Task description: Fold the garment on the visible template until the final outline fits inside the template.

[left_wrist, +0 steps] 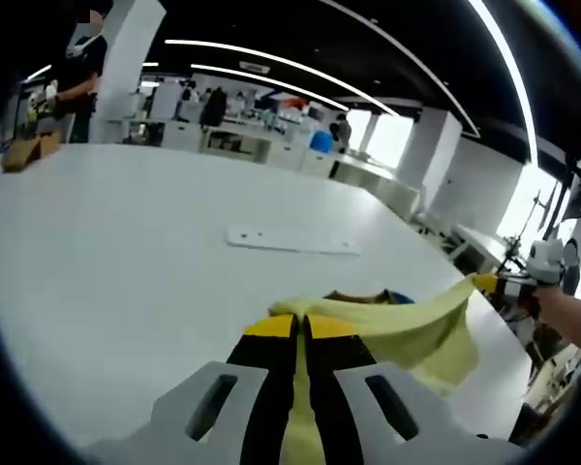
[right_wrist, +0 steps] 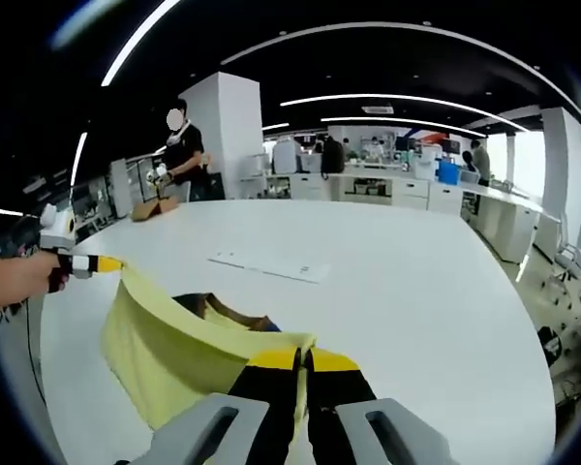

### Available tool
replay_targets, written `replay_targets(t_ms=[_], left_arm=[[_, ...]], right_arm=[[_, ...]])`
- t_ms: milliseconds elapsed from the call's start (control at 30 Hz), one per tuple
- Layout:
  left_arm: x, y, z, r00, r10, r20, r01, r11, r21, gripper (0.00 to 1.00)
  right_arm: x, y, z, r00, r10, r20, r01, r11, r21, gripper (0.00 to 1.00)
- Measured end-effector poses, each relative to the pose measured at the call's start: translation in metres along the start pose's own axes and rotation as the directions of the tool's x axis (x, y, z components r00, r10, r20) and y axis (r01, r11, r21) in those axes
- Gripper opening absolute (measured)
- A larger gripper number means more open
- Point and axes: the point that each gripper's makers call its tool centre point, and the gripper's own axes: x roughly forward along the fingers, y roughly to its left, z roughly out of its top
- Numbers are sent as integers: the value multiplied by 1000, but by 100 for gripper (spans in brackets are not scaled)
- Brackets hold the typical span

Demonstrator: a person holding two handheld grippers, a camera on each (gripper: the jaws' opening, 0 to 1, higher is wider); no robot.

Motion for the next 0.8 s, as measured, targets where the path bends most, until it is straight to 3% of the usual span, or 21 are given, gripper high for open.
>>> replay_targets(t_ms=[800], left_arm=[[36, 14, -4, 999, 30, -38, -30, 1000, -5, 0]], right_arm=[[37, -18, -10, 997, -42, -70, 40, 999, -33, 0]])
